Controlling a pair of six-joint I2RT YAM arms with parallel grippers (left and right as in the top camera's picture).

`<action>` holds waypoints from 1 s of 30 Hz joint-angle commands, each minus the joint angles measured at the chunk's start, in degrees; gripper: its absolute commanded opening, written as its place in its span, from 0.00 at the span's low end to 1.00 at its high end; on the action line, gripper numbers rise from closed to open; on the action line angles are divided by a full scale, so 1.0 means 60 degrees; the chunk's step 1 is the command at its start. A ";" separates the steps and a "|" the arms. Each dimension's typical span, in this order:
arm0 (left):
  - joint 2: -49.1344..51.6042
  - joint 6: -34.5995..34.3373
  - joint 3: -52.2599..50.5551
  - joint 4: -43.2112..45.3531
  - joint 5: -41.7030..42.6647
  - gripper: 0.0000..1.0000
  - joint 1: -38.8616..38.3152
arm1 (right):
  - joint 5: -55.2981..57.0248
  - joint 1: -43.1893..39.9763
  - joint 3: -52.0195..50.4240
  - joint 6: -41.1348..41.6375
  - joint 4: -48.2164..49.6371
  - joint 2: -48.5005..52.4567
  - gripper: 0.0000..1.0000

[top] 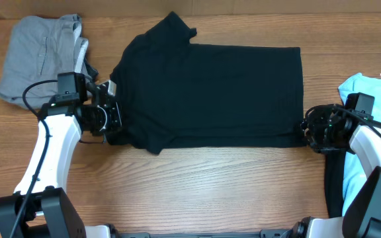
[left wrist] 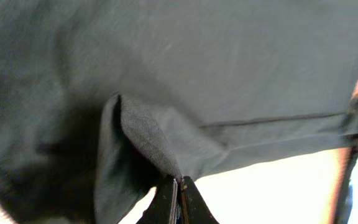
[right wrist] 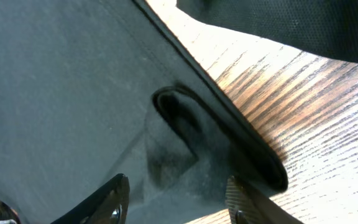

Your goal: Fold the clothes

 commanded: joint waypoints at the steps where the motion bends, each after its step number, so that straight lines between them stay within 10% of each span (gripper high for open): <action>1: -0.0157 -0.0310 -0.0040 0.0157 0.1009 0.04 0.0313 | -0.0324 0.0157 0.0178 -0.0106 0.0197 0.0426 0.50; 4: -0.0157 -0.0310 -0.0040 0.0189 0.1009 0.04 0.0444 | -0.0495 0.0284 0.0178 -0.0106 0.0408 0.0670 0.47; 11: -0.0157 -0.0313 -0.0040 0.0375 0.1013 0.04 0.0528 | -0.0867 0.0273 0.0255 -0.0109 0.0805 0.0834 0.04; 30: -0.0157 -0.1453 -0.0044 0.2295 0.0335 0.09 0.0517 | -0.1035 0.0040 0.0965 0.0696 0.1246 0.0863 0.04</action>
